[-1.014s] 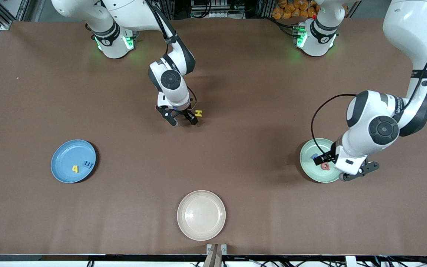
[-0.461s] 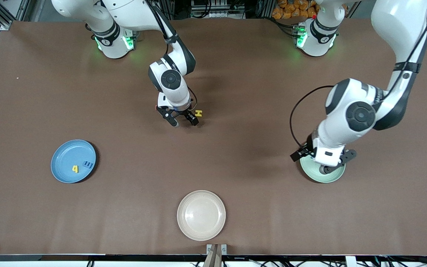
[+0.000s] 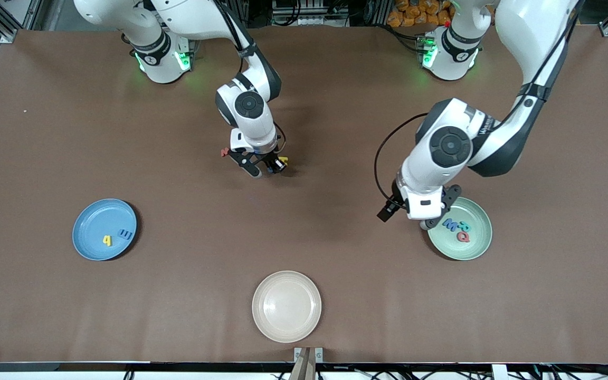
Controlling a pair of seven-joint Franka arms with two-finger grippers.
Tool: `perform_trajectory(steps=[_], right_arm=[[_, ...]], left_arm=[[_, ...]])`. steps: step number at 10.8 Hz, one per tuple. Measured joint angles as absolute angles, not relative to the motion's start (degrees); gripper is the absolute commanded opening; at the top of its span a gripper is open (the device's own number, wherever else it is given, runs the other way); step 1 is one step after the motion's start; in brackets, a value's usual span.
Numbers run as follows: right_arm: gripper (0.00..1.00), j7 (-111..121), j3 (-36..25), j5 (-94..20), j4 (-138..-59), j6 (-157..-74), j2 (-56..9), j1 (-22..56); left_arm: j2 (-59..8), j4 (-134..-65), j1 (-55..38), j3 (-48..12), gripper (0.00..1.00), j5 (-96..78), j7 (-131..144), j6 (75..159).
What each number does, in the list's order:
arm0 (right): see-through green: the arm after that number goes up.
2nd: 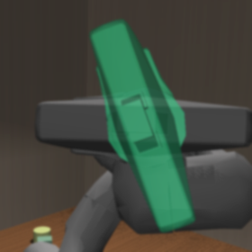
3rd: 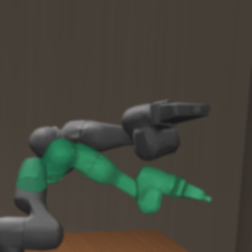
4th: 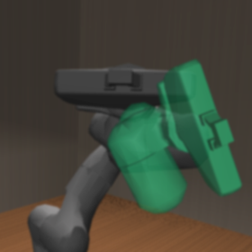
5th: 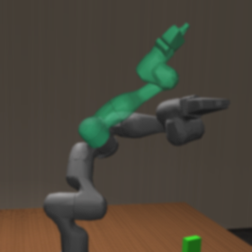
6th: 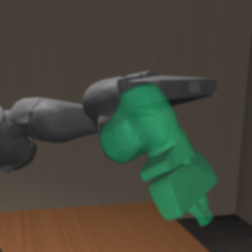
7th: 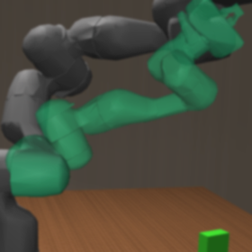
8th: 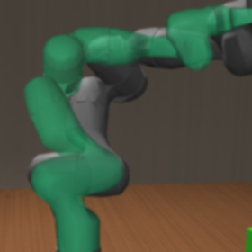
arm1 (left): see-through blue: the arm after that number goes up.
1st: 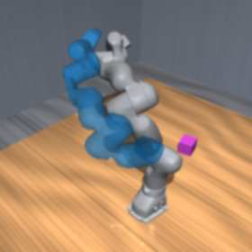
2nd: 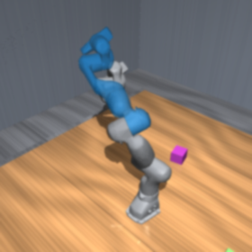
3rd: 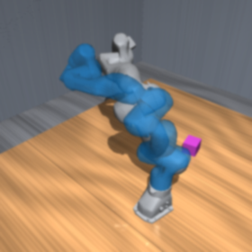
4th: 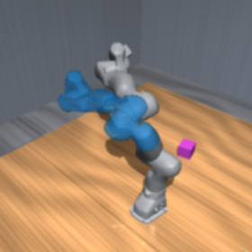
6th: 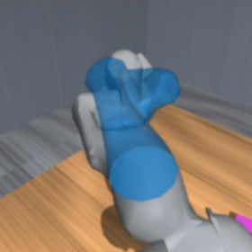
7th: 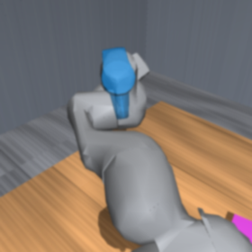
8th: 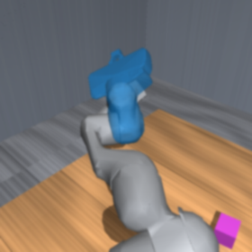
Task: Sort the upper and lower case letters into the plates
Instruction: 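Carry the blue g to the blue plate while the left gripper returns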
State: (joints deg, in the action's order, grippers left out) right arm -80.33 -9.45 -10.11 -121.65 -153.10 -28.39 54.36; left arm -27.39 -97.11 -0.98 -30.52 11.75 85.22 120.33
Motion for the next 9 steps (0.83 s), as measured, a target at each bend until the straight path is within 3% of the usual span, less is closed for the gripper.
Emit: perform_trajectory(steps=[3, 6, 9], right_arm=[[0.0, -79.8, -12.4, -8.1, -121.2, -153.3, -28.4, 54.4], [0.0, -71.0, -19.3, -7.2, -120.5, -151.4, -27.1, 54.3], [0.0, -54.5, -27.2, -7.0, -117.7, -142.9, -26.6, 50.8]], left_arm=[[-28.2, -97.1, -1.6, -30.5, 1.0, 11.7, 88.5, 120.4], [-28.8, -96.9, -2.9, -30.5, 1.0, 11.7, 92.7, 120.8], [-31.6, -95.1, -8.2, -30.5, 1.0, 11.7, 103.8, 121.2]])
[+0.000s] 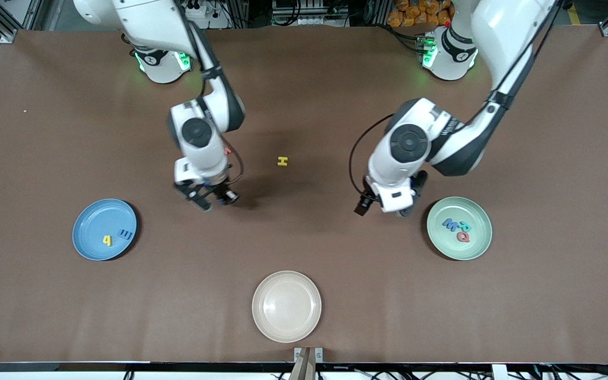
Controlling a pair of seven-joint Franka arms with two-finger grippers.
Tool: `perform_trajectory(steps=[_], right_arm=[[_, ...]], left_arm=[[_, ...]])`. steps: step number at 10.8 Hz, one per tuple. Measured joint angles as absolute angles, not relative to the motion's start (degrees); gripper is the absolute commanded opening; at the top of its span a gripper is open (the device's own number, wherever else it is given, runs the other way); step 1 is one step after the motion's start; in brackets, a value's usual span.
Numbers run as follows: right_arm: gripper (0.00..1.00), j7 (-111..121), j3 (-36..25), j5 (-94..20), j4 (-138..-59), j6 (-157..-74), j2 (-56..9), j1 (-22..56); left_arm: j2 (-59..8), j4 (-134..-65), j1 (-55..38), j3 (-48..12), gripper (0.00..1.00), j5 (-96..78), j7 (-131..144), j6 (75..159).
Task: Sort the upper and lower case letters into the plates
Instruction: 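Carry the blue g to the blue plate while the left gripper returns, then release the g in the blue plate while the left gripper reaches H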
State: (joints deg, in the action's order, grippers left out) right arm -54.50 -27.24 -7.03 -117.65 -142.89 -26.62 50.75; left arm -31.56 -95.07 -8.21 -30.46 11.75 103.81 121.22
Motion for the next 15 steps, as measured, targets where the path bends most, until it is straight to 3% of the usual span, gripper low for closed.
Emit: perform_trajectory(steps=[4, 7, 8, 9, 10, 15], right_arm=[[0.0, -27.3, -28.6, -7.0, -112.7, -134.4, -25.6, 34.9], [0.14, -10.8, -28.6, -7.0, -111.1, -133.1, -25.7, 25.8], [0.38, -6.8, -28.5, -7.0, -110.9, -133.1, -25.8, 24.2], [0.93, -3.2, -28.5, -7.0, -110.8, -133.1, -25.9, 23.1], [1.0, -0.2, -28.5, -7.0, -110.8, -133.3, -26.1, 22.3], [1.0, 2.8, -26.0, -10.1, -110.5, -133.9, -26.8, 21.8]], left_arm=[[-34.9, -92.6, -14.9, -29.4, 1.0, 11.7, 114.7, 121.8], [-36.2, -91.7, -21.1, -25.0, 1.0, 11.7, 120.8, 123.3], [-36.7, -91.3, -22.7, -24.3, 1.0, 11.7, 122.9, 124.1], [-37.3, -90.9, -23.9, -23.9, 1.0, 11.7, 124.8, 124.3], [-37.9, -90.4, -24.9, -23.4, 1.0, 11.7, 126.4, 124.8], [-39.8, -89.3, -30.0, -20.6, 1.0, 11.7, 135.7, 127.5]])
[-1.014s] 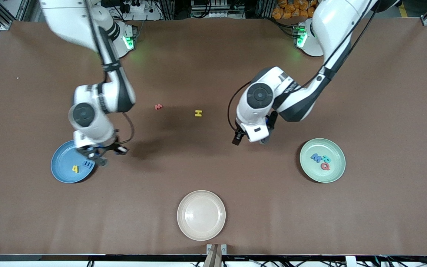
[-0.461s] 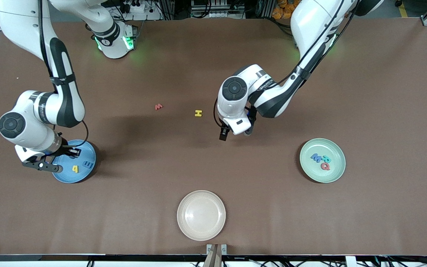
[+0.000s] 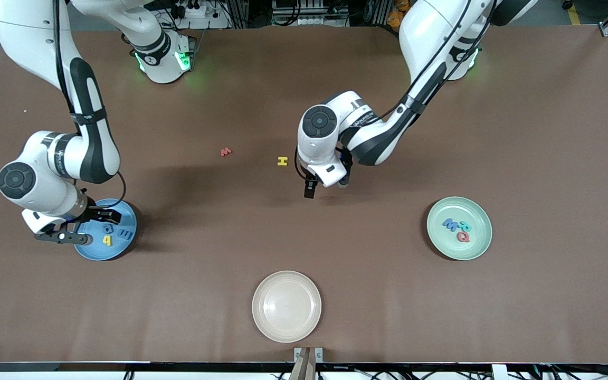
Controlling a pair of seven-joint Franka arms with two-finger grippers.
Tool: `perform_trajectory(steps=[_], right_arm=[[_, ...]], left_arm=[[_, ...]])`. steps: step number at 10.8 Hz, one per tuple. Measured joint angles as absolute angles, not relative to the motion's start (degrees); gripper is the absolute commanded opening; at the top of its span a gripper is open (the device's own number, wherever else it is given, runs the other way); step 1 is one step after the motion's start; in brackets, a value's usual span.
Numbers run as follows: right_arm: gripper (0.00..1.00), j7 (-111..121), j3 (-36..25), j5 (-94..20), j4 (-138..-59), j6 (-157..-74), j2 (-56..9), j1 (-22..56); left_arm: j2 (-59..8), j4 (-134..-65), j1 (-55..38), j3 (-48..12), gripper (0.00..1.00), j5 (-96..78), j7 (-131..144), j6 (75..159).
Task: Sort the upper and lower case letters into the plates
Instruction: 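Release the g in the blue plate while the left gripper reaches H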
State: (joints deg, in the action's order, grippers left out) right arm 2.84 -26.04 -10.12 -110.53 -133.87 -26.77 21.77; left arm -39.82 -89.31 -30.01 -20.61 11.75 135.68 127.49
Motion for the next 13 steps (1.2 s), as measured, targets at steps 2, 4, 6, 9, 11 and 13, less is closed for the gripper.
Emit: perform_trajectory(steps=[2, 4, 6, 9, 11, 13], right_arm=[[1.0, 2.8, -24.6, -15.8, -110.0, -134.2, -26.8, 23.2], [1.0, 1.1, -24.4, -17.7, -110.0, -134.5, -26.8, 25.7], [1.0, -3.1, -24.4, -17.9, -112.6, -138.2, -26.2, 29.0], [1.0, -7.8, -24.3, -17.9, -120.0, -142.0, -22.3, 33.4], [1.0, -8.0, -24.7, -17.9, -123.8, -142.2, -18.5, 33.4], [1.0, -8.0, -25.4, -17.9, -125.2, -142.1, -16.6, 32.9]], left_arm=[[-40.3, -88.9, -31.2, -20.6, 1.0, 11.7, 139.4, 127.6], [-40.7, -87.9, -31.9, -20.5, 1.0, 11.7, 142.3, 128.2], [-41.9, -86.2, -33.4, -19.8, 1.0, 11.7, 144.3, 128.3], [-44.2, -84.5, -37.8, -16.8, 1.0, 11.7, 146.6, 129.0], [-45.5, -83.9, -39.3, -16.6, 1.0, 11.7, 147.1, 129.3], [-46.5, -83.8, -40.2, -16.5, 1.0, 11.7, 147.4, 130.0]])
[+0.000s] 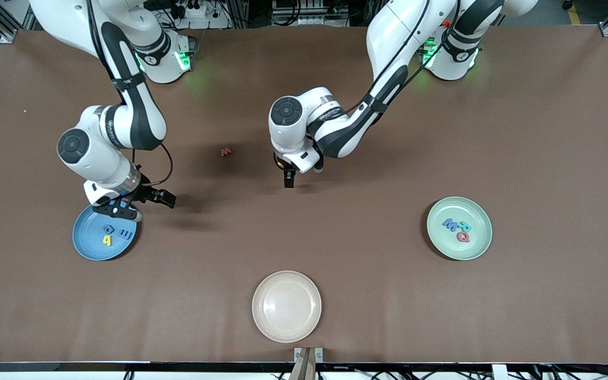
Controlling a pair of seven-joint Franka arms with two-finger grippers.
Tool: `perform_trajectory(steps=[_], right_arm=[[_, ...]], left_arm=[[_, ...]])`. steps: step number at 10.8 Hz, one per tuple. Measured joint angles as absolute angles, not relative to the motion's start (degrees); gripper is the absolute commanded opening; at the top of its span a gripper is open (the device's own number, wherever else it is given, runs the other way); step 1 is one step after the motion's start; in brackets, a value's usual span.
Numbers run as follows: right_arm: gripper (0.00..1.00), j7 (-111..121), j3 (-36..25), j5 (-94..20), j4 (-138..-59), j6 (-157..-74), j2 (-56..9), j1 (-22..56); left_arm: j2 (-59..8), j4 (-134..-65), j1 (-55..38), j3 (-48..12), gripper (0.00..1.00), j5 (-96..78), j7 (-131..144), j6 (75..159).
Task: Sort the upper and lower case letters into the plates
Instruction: 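Release the g in the blue plate while the left gripper reaches H, then grasp the yellow H with the left gripper and lift it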
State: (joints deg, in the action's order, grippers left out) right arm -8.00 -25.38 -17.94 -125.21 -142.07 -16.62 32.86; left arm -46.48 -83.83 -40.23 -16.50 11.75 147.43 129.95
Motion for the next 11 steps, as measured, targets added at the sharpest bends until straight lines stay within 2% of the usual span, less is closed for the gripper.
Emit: perform_trajectory(steps=[8, 9, 11], right_arm=[[1.0, -8.0, -25.8, -17.9, -125.3, -142.1, -16.6, 32.1], [1.0, -8.0, -25.8, -17.9, -125.3, -142.1, -16.6, 32.1], [1.0, -8.0, -25.8, -17.9, -125.3, -142.1, -16.6, 32.1]], left_arm=[[-48.9, -83.8, -43.5, -16.4, 0.99, 11.7, 148.8, 130.6], [-49.2, -83.8, -43.6, -16.4, 0.98, 11.7, 148.8, 131.3], [-49.8, -83.8, -43.8, -16.4, 0.87, 11.7, 148.8, 131.7]])
